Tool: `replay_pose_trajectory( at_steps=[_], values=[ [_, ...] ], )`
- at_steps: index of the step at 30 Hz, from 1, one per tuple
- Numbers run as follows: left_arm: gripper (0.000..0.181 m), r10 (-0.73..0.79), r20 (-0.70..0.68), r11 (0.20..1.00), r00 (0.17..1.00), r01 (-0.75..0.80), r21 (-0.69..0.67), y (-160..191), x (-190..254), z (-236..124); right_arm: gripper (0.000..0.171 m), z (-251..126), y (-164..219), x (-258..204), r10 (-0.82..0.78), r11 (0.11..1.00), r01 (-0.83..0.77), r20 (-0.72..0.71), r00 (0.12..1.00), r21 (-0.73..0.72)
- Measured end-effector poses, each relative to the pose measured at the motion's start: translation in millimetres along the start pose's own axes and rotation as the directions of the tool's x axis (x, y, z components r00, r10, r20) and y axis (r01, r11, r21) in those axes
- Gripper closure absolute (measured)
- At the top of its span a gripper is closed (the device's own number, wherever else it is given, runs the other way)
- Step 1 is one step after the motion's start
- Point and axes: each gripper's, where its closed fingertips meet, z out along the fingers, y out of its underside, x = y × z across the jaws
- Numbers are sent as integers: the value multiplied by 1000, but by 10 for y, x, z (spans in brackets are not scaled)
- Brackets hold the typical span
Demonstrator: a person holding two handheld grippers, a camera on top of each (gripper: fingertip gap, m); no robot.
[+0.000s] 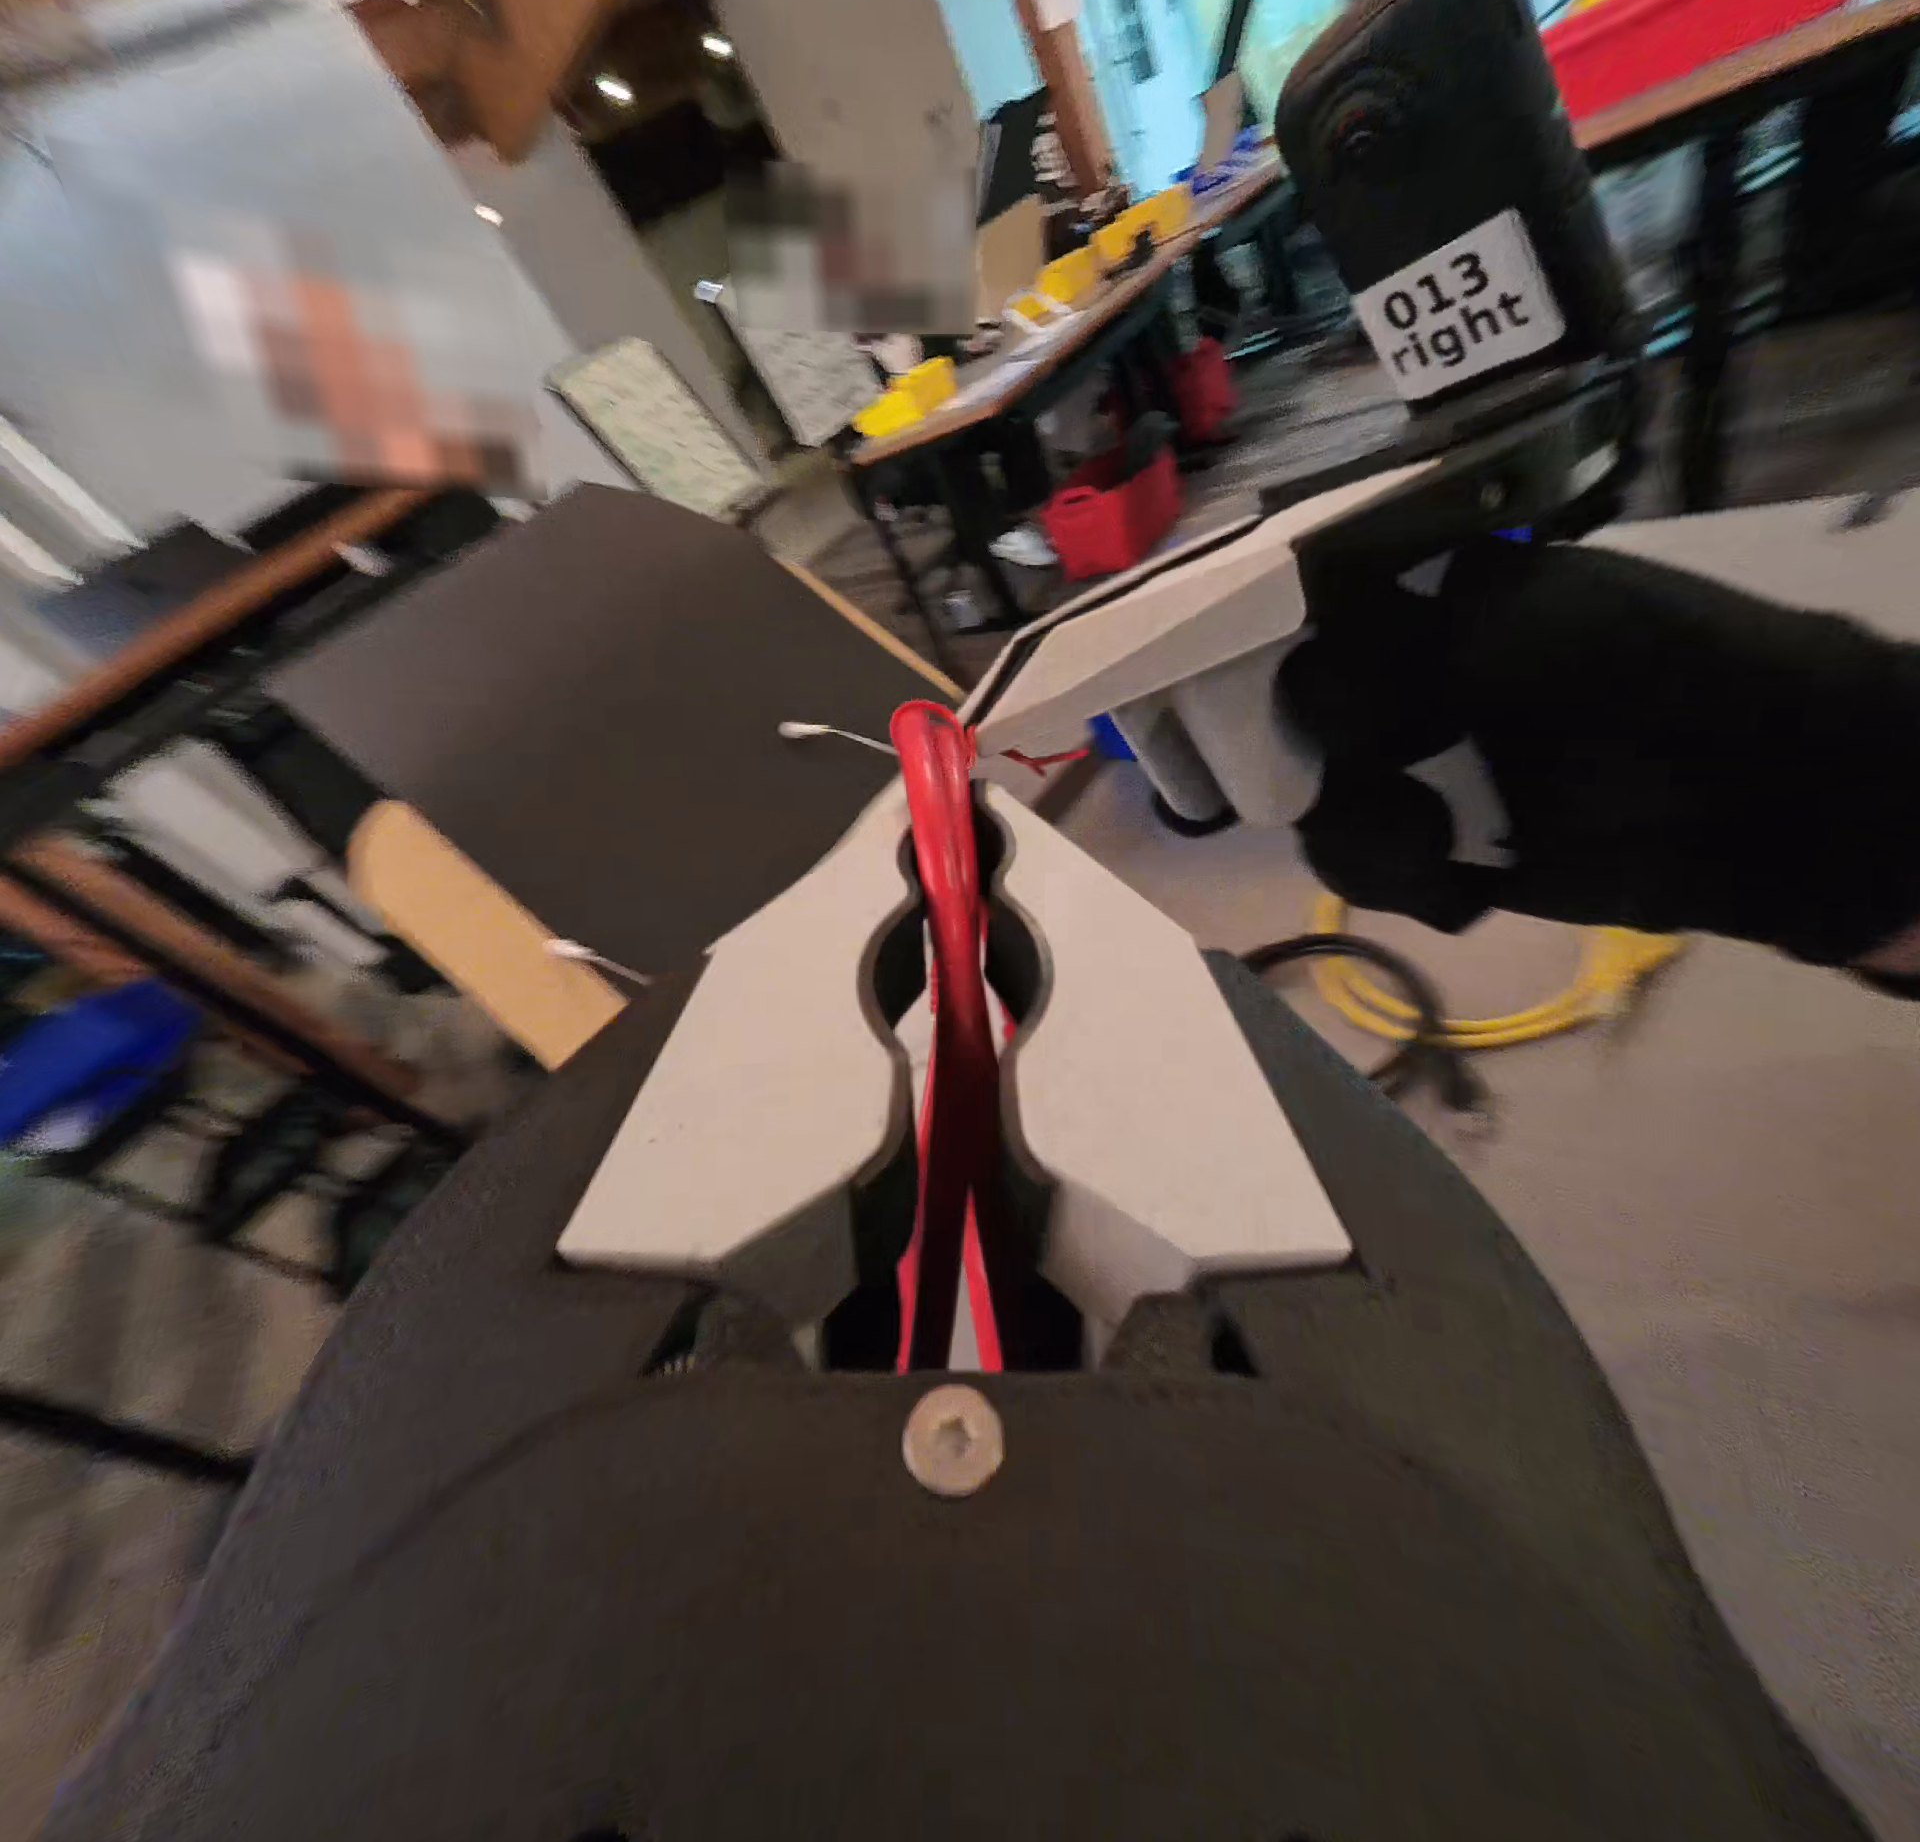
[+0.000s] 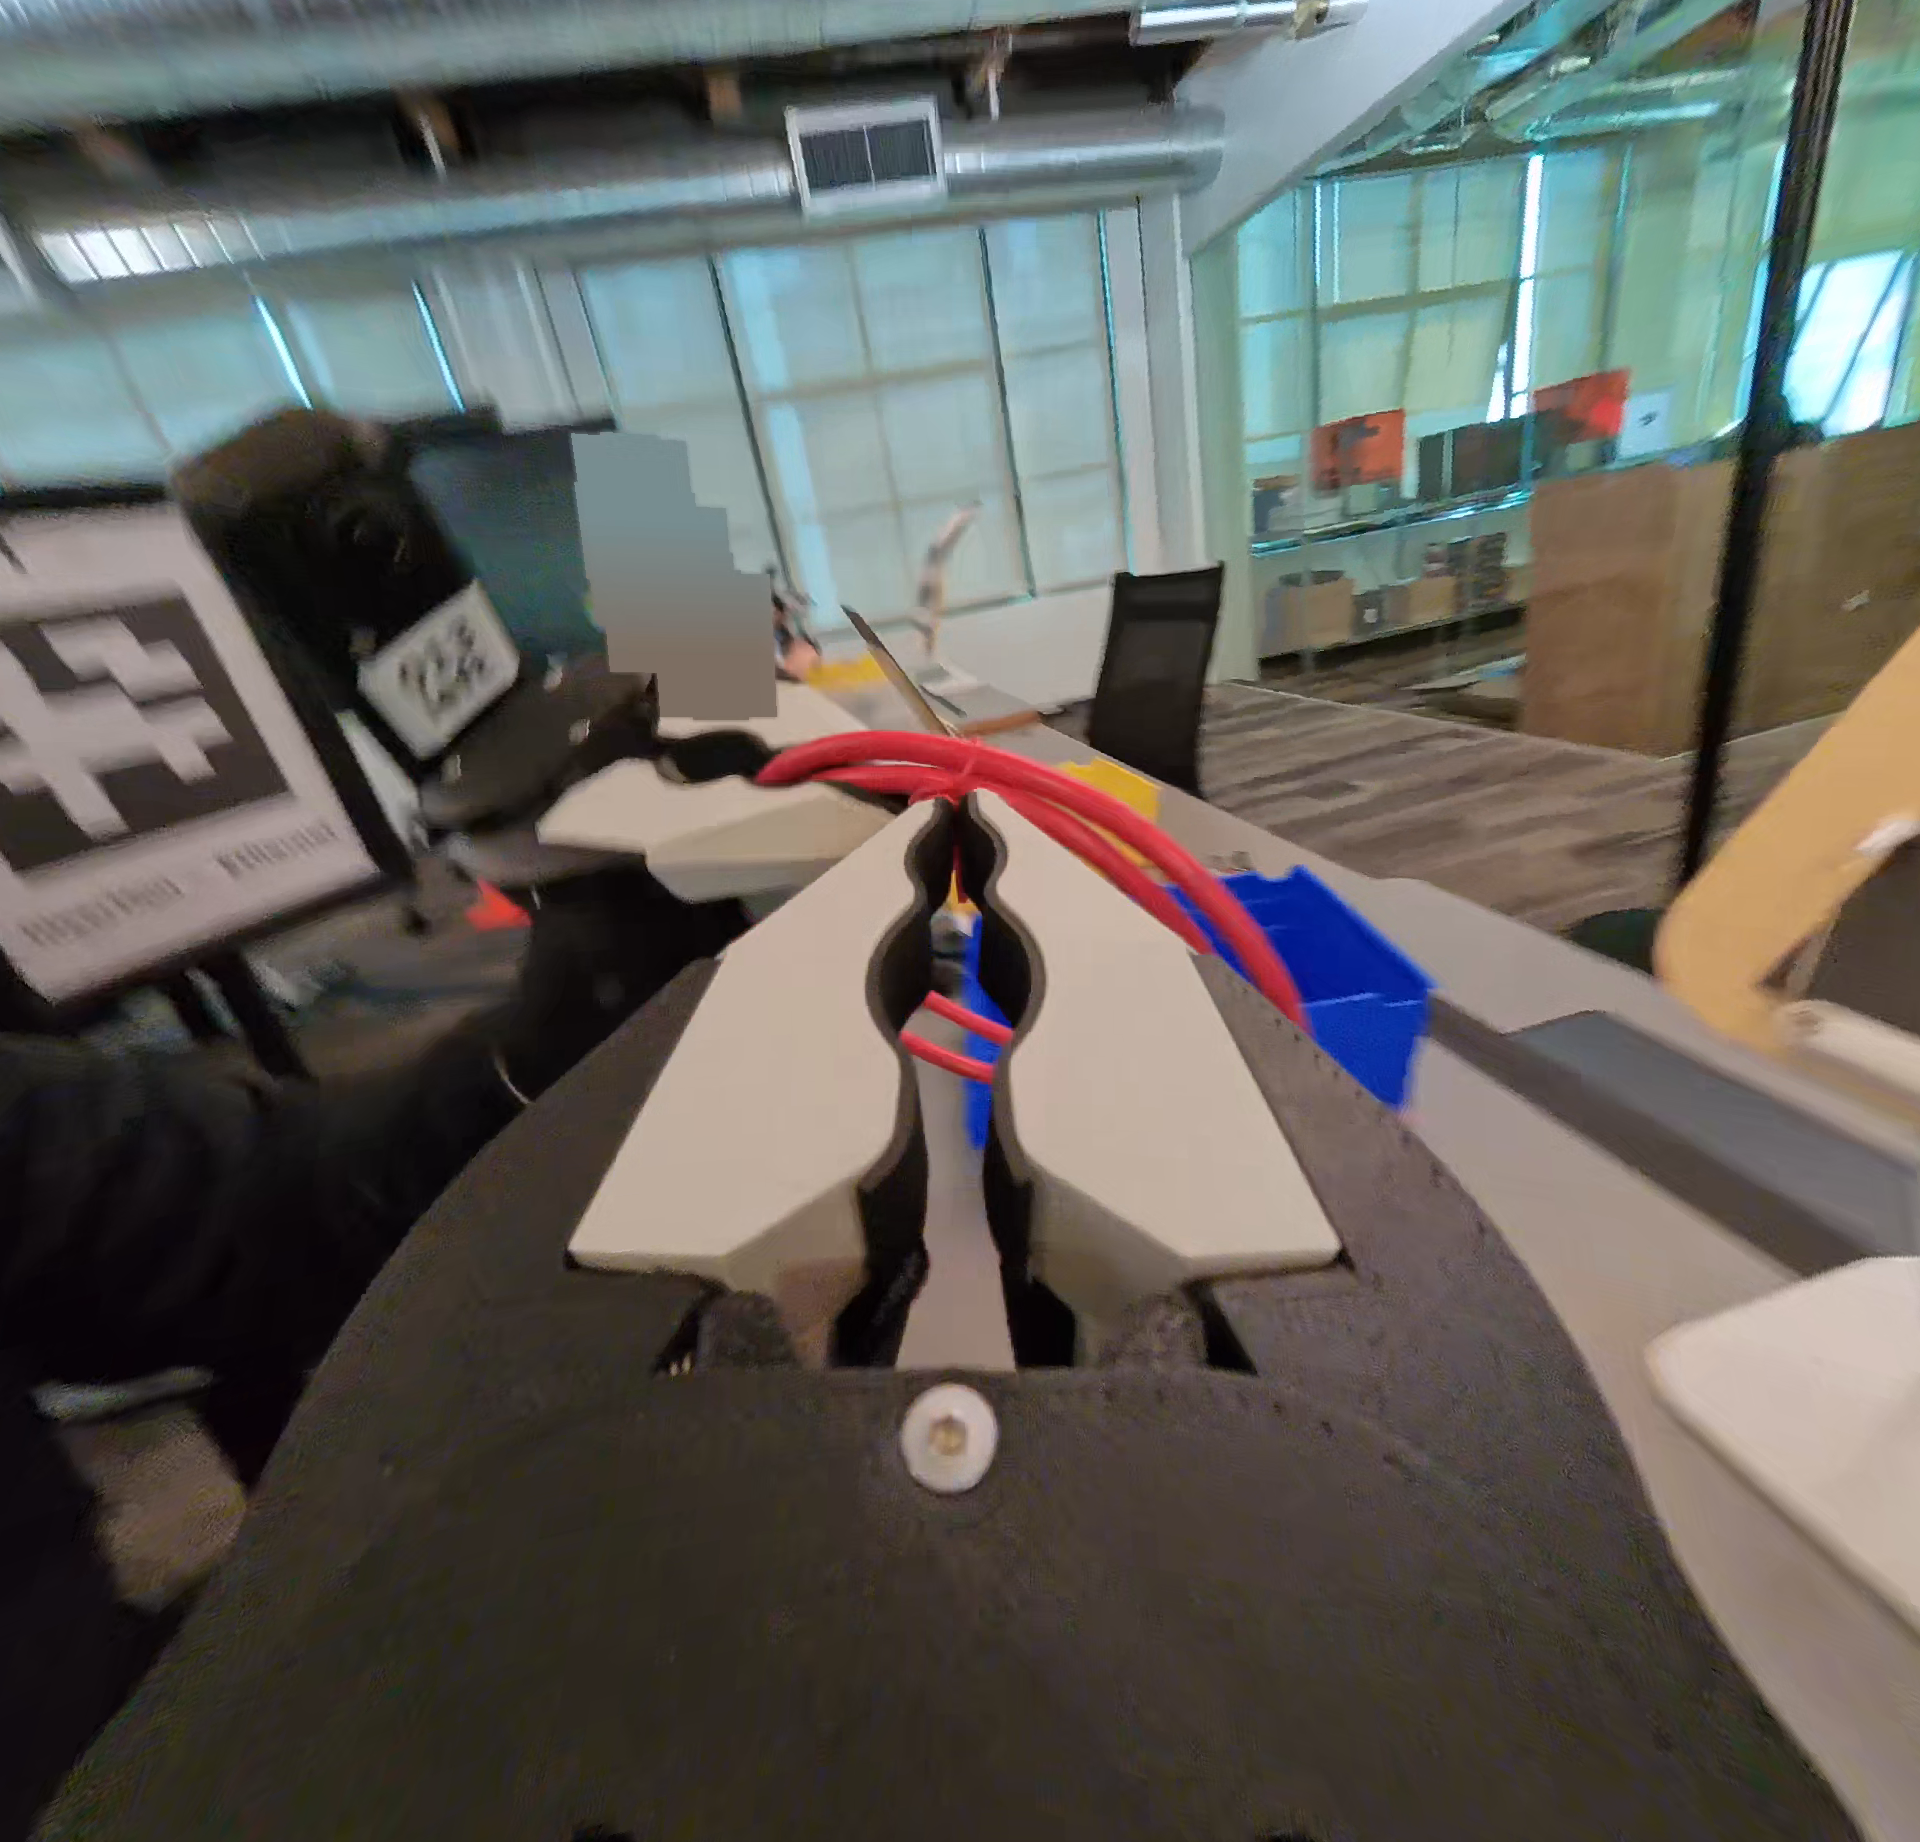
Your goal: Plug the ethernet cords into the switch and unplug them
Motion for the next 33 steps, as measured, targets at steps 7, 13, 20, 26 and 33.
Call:
replay_pose_trajectory(
  at_steps=[7, 13, 20, 26, 33],
  values=[
    [181, 400, 297, 915, 867, -397, -75, -69, -118, -65, 171, 101, -50, -54, 511, 818, -559, 272, 815, 138],
    [180, 223, 234, 974, 946, -226, -16, -34, -191, -70, 149, 162, -49, -107, 252, 951, -273, 151, 956, 142],
    [180, -157, 2, 987, 988, 157, 25, -26, -197, -66, 150, 101, 17, -143, -713, 701, 688, -190, 674, -188],
    [181, -461, -250, 887, 852, 453, -91, 46, -54, -53, 141, 68, 86, -14, -989, 129, 847, -132, 70, -515],
    [181, -490, -287, 871, 823, 454, -186, 150, 40, -51, 157, 101, 165, -46, -994, -59, 825, -41, -98, -561]
  ],
)
